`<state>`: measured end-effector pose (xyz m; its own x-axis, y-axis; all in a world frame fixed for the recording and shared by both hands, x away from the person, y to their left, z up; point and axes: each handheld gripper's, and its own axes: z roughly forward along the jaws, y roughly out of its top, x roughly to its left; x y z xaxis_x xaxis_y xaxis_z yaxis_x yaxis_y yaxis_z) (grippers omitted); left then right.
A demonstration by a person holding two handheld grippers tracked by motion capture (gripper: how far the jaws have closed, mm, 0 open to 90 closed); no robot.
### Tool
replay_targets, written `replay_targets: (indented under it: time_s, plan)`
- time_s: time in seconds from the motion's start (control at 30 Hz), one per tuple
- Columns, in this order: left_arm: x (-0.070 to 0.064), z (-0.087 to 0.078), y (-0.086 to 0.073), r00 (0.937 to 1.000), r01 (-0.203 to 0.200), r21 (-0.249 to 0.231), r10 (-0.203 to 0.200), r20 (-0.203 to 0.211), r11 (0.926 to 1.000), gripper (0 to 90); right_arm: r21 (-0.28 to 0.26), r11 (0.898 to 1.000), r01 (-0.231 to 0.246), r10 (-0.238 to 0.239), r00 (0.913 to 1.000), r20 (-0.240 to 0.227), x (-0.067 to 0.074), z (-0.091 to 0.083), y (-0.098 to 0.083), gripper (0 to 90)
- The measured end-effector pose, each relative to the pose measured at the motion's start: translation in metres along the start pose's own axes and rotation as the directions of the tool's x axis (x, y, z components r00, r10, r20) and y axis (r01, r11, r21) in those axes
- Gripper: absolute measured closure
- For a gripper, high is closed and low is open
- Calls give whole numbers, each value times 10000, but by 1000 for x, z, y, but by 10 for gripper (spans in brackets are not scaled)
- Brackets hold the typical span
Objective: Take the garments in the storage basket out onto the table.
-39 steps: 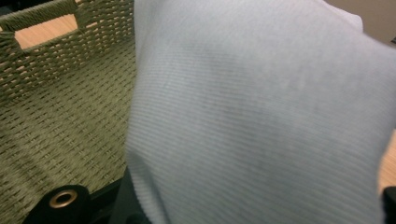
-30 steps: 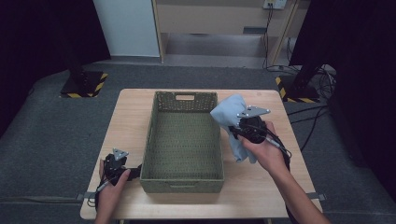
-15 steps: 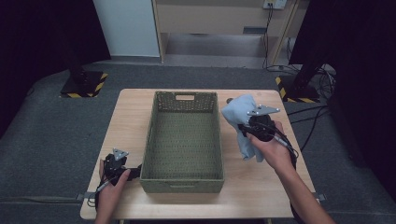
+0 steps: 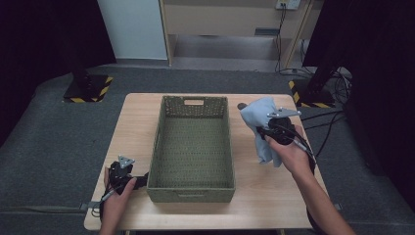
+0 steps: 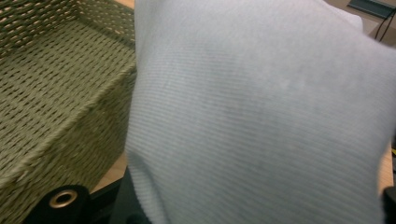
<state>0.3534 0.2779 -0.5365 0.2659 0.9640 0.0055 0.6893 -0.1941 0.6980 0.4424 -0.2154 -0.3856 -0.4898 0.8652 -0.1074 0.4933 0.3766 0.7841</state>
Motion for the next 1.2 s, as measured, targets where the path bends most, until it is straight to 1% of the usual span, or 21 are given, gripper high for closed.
replay_targets:
  time_s: [0.23, 0.43, 0.87, 1.07, 1.2]
  plan:
    - [0, 0, 0, 10000, 13, -10, -13, -1, 10000, 0, 115, 9997, -223, 222, 9997, 106, -8, 11, -3, 622]
    - [0, 0, 0, 10000, 0, 1, 0, 0, 10000, 0, 123, 9994, -318, 315, 9992, 236, -15, 23, -1, 621]
    - [0, 0, 0, 10000, 6, -5, -6, 0, 10000, 0, 225, 9992, -337, 331, 9991, 271, -19, 37, 6, 621]
    - [0, 0, 0, 10000, -4, 10, 4, -2, 10000, 0, 389, 9986, -347, 335, 9990, 310, -20, 53, 11, 621]
    - [0, 0, 0, 10000, -7, 10, 7, -1, 10000, 0, 609, 9975, -348, 329, 9989, 322, -22, 66, 11, 621]
